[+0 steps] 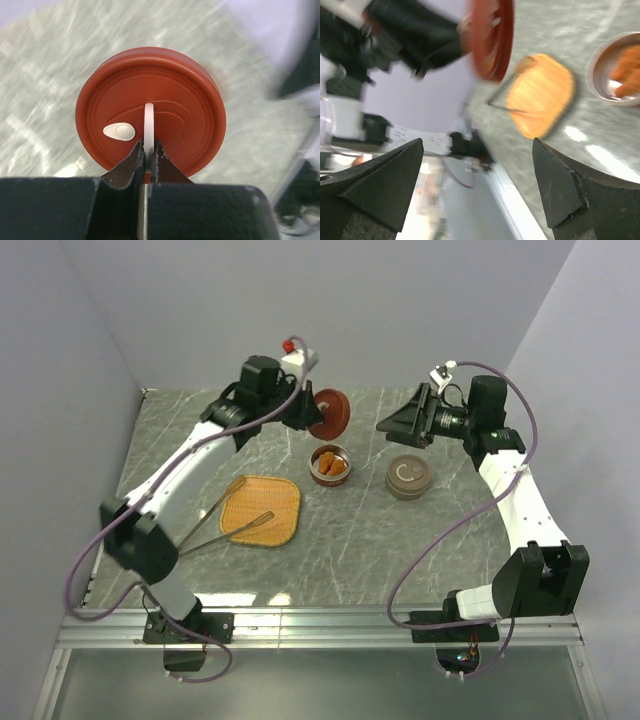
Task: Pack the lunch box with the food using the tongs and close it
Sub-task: Move the lunch box
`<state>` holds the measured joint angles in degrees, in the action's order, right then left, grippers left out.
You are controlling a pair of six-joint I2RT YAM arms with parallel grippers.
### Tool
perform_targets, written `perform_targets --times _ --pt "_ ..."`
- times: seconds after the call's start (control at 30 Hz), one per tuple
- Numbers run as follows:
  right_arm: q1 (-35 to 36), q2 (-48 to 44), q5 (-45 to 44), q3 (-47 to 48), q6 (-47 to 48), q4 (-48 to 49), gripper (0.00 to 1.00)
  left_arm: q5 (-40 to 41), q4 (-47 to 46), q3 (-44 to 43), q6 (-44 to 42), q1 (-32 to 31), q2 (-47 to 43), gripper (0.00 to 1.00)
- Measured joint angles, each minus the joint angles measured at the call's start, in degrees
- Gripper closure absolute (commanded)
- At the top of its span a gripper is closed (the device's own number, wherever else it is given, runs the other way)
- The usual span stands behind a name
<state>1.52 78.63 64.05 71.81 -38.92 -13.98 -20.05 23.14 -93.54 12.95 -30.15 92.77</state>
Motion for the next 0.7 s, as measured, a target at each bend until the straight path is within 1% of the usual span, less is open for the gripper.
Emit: perform_targets --times 0.17,0.27,0.33,0.47,0.6,0.7 --pt "-0.8 1.4 -4.8 3.1 16.6 -16.7 0.03 6.6 13.8 -11.1 -5.5 -0.1 13.6 1.00" --pt "-1.6 1.2 -7.9 3.1 22.1 -21.7 0.02 10.3 21.5 -19.3 -7.7 -0.3 21.5 1.00" --pt "-2.4 0.9 -9.9 3.1 24.5 -23.2 0.02 11.5 24.2 -22.7 -8.5 -0.5 24.8 1.00" --pt "-3.2 -0.1 -12.7 2.8 27.3 -24.6 0.02 12.8 28.7 -25.6 -8.3 -1.1 28.1 1.00" --pt "-3.4 -0.9 -14.1 2.5 28.0 -24.6 0.01 15.4 29.1 -26.0 -4.8 -2.1 29.2 1.00" --pt "-3.8 -1.6 -14.6 1.7 28.1 -24.6 0.01 18.3 30.0 -28.3 -1.0 -3.4 30.8 1.00"
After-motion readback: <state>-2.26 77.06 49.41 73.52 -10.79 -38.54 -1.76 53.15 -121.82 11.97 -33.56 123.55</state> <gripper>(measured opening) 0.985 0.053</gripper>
